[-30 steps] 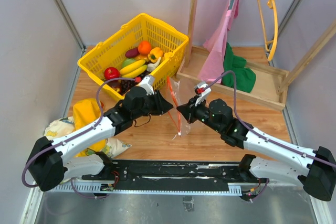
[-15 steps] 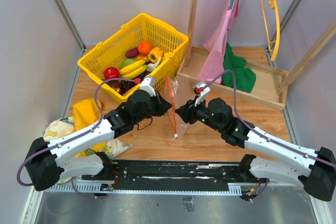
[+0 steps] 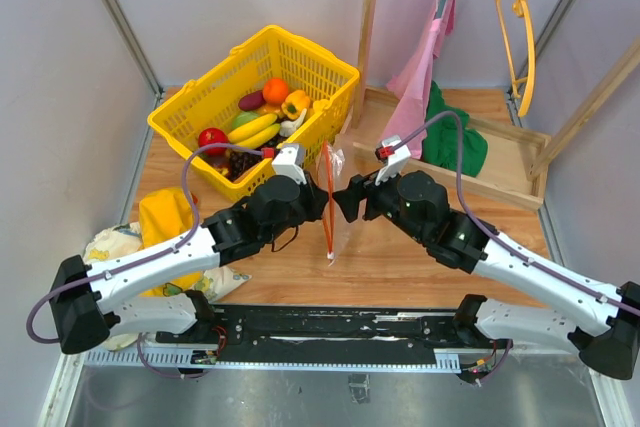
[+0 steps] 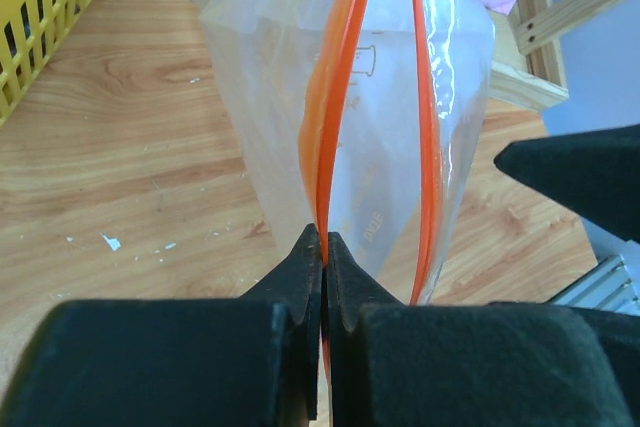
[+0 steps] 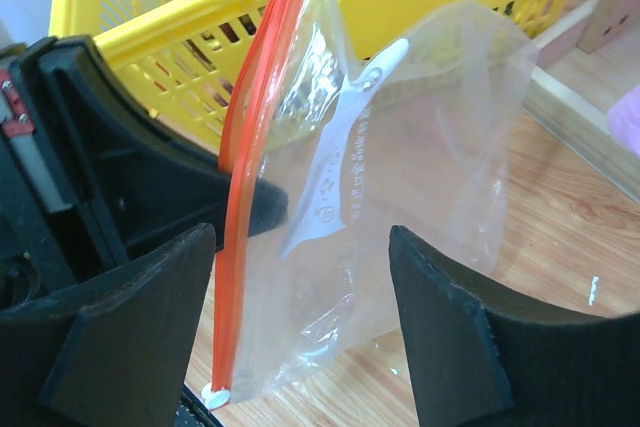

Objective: Place the food in the zip-top bag and seal the zipper
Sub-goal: Open the zipper of the food storage bag.

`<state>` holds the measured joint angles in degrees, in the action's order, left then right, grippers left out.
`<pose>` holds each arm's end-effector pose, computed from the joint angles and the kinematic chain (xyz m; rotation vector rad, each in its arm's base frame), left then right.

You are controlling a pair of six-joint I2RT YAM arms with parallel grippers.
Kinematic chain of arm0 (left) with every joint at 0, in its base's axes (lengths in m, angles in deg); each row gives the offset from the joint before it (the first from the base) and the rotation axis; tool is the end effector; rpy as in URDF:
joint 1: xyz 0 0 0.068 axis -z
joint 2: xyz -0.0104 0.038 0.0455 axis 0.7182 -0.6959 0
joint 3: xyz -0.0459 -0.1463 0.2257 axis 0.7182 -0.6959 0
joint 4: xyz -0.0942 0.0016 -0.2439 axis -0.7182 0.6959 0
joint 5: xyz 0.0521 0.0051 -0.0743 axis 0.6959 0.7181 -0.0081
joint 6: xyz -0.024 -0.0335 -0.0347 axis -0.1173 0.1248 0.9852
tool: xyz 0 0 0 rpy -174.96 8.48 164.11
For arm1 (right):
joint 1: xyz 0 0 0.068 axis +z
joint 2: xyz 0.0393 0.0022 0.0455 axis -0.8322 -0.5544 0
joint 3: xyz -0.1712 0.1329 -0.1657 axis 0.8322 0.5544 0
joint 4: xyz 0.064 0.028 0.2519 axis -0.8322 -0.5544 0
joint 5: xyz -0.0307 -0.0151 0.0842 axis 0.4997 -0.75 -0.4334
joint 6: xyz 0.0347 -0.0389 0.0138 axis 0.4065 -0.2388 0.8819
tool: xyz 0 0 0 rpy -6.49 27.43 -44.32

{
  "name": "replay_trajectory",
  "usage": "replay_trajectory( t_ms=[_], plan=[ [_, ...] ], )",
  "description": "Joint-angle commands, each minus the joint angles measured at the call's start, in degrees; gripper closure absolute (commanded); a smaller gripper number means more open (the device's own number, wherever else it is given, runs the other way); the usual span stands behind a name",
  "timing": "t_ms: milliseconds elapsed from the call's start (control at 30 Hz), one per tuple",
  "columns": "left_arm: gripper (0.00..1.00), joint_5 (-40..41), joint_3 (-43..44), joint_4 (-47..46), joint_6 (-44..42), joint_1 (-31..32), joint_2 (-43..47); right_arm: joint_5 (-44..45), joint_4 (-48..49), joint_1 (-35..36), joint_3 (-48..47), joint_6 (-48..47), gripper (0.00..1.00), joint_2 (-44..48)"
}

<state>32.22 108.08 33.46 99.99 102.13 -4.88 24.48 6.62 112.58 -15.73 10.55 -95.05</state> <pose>0.1529 -0.2043 0.3053 0.0497 1.9722 -0.7240 0.1344 0.1872 0.3517 -0.3696 1.7442 0.8083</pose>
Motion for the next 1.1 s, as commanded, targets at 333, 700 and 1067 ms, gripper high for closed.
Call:
replay_trajectory(
  t_ms=[333,700,1067],
  plan=[
    [1.00,10.2,5.2,0.8,-2.4,5.5,-4.8,11.9,-8.1,1.1,-7.7,6.8,0.21,-7.7],
    [1.00,16.0,7.5,4.9,-4.8,6.1,-6.1,19.4,-17.9,1.1,-9.2,8.1,0.22,-7.0],
    [1.00,15.1,10.0,6.4,-4.8,6.1,-7.7,17.4,-13.6,1.1,-5.1,6.2,0.24,-5.5]
  ],
)
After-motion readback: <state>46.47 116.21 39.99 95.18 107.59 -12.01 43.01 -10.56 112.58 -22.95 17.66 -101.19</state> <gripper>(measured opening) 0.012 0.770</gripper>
